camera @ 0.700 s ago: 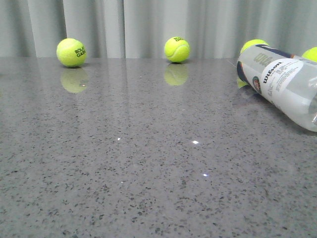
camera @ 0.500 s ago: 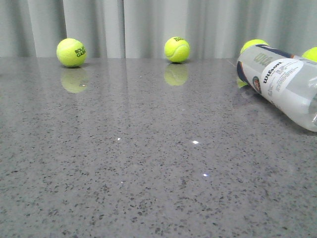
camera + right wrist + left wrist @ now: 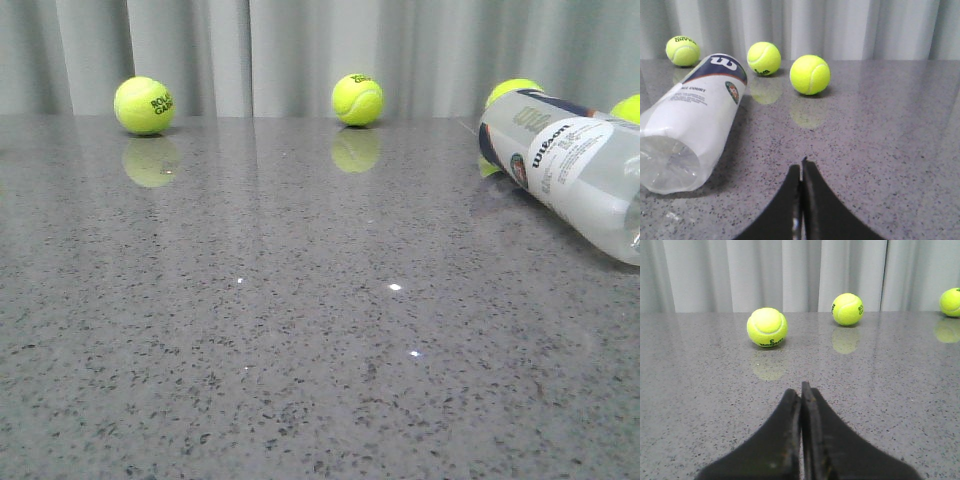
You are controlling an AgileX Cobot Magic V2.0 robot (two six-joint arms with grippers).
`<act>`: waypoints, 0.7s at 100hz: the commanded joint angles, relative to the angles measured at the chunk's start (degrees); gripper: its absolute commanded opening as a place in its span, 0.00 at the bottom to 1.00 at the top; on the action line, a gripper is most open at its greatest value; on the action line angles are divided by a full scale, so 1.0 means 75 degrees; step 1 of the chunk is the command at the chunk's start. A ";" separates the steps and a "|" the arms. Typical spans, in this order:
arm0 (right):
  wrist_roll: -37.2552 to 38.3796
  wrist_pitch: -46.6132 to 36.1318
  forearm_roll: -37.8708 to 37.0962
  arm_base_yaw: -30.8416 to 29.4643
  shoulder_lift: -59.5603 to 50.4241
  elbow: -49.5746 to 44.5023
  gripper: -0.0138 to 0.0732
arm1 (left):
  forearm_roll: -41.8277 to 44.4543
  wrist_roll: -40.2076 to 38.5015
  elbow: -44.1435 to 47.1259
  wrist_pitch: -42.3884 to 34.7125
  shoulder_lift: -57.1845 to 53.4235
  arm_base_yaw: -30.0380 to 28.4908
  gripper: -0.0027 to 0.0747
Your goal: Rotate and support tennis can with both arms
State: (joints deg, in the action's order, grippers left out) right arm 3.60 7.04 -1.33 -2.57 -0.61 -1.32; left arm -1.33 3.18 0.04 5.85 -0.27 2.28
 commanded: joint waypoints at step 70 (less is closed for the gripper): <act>-0.0051 0.4469 0.0395 -0.0024 0.5223 0.5702 0.35 | -0.0007 -0.0053 0.0340 -0.0599 -0.0261 0.0007 0.01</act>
State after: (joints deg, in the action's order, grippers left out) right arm 3.60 39.81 1.06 -2.57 32.86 35.71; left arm -1.33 3.18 0.04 5.85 -0.27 2.28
